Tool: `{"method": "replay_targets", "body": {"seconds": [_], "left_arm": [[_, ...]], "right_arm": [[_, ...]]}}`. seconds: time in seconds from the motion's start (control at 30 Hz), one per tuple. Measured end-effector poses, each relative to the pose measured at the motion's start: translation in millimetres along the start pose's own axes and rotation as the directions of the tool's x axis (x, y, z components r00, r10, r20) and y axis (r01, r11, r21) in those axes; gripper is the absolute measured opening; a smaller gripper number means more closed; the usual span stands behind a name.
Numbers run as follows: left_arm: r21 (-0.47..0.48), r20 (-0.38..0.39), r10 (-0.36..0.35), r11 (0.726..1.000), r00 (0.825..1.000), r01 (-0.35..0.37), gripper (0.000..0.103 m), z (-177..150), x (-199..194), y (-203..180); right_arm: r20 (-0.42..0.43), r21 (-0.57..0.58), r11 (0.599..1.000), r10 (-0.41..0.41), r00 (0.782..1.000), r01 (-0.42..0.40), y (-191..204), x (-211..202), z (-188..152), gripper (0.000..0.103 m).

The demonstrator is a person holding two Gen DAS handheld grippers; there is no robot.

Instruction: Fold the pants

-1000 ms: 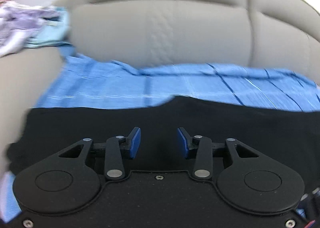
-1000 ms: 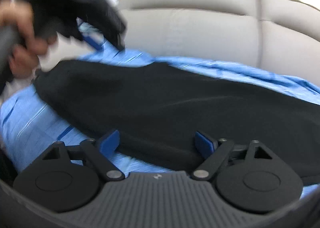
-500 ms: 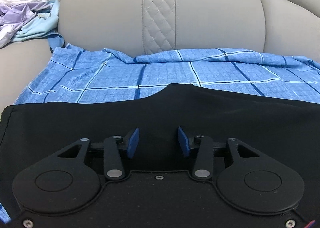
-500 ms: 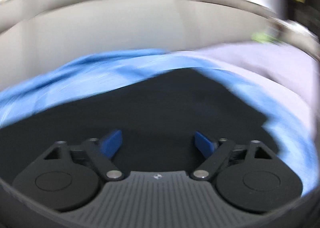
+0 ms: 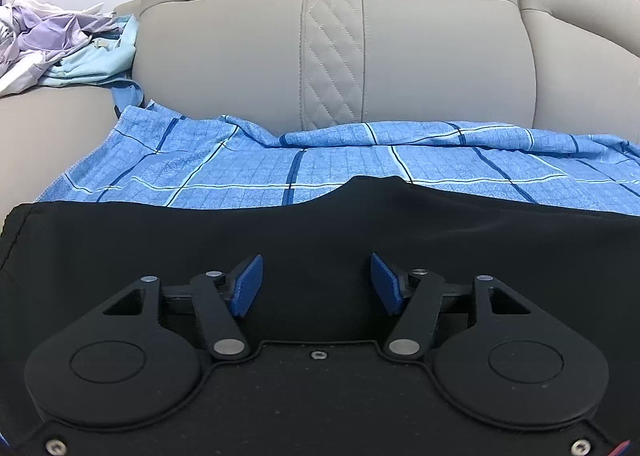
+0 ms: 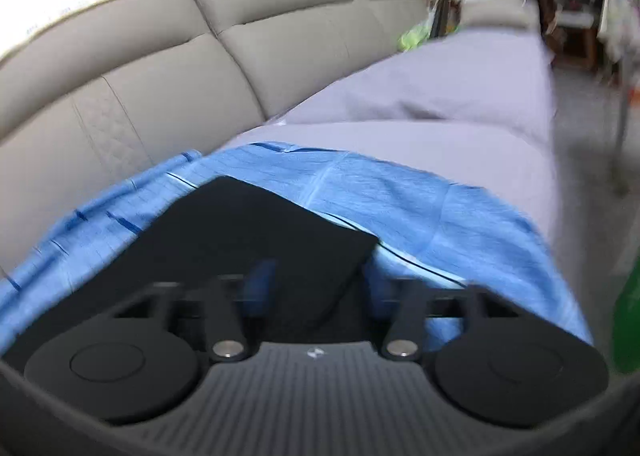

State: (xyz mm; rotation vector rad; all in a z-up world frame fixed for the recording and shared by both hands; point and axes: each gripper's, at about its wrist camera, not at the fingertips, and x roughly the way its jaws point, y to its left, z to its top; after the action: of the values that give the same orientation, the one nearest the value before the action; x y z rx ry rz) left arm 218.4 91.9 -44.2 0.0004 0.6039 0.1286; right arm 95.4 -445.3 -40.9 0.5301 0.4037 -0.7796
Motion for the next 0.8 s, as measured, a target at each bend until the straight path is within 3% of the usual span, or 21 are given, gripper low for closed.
{"method": "replay_targets", "body": {"seconds": [0.03,0.07,0.13,0.27,0.3,0.33,0.37,0.43,0.57,0.63,0.67,0.8], "left_arm": [[0.002,0.003,0.003,1.000,1.000,-0.003,0.059,-0.5,0.0,-0.4],[0.004,0.006,0.005,1.000,1.000,-0.005,0.059,-1.0,-0.4,-1.0],[0.007,0.009,0.008,1.000,1.000,-0.008,0.060,-1.4,-0.3,-2.1],[0.002,0.013,0.006,1.000,1.000,-0.006,0.060,-2.0,-0.1,-1.9],[0.002,0.013,0.005,1.000,1.000,-0.005,0.060,-2.1,-0.2,-1.7],[0.000,0.014,0.004,1.000,1.000,-0.004,0.060,-2.3,-0.4,-1.5],[0.000,0.014,0.004,1.000,1.000,-0.004,0.060,-2.3,-0.4,-1.4],[0.001,0.016,0.006,1.000,1.000,-0.006,0.060,-2.8,-0.7,-1.7],[0.004,0.018,0.007,1.000,1.000,-0.008,0.060,-2.4,-0.6,-2.2],[0.003,0.018,0.007,1.000,1.000,-0.007,0.060,-2.5,-0.7,-2.3],[0.004,0.018,0.008,1.000,1.000,-0.008,0.060,-2.6,-0.8,-2.3],[0.004,0.018,0.007,1.000,1.000,-0.007,0.060,-2.7,-0.9,-2.2]], "right_arm": [[-0.004,0.019,1.000,0.013,1.000,-0.013,-3.2,0.6,5.6,0.010],[-0.012,0.025,0.999,0.036,0.999,-0.036,-5.6,2.1,10.9,0.004],[0.031,0.022,0.997,0.067,0.997,-0.067,-7.4,-7.6,17.9,0.004],[0.101,0.000,1.000,0.020,0.995,-0.021,-12.3,-25.8,17.1,0.009],[0.090,0.022,0.999,-0.026,0.996,0.024,-17.3,-23.6,15.1,0.015],[0.083,0.041,0.997,-0.074,0.994,0.071,-21.9,-22.1,13.3,0.034],[0.070,0.075,0.991,-0.115,0.991,0.110,-27.6,-22.0,11.4,0.034],[0.056,0.161,0.982,-0.111,0.992,0.101,-39.7,-30.9,7.4,0.040],[0.022,0.186,0.976,-0.116,0.993,0.110,-40.1,-46.6,-7.6,0.039],[-0.028,0.198,0.973,-0.116,0.993,0.119,-42.4,-47.4,-14.4,0.025],[-0.051,0.216,0.971,-0.095,0.994,0.104,-43.4,-46.1,-17.3,0.024],[-0.037,0.181,0.981,-0.068,0.997,0.074,-39.1,-41.8,-20.8,0.023]]}}
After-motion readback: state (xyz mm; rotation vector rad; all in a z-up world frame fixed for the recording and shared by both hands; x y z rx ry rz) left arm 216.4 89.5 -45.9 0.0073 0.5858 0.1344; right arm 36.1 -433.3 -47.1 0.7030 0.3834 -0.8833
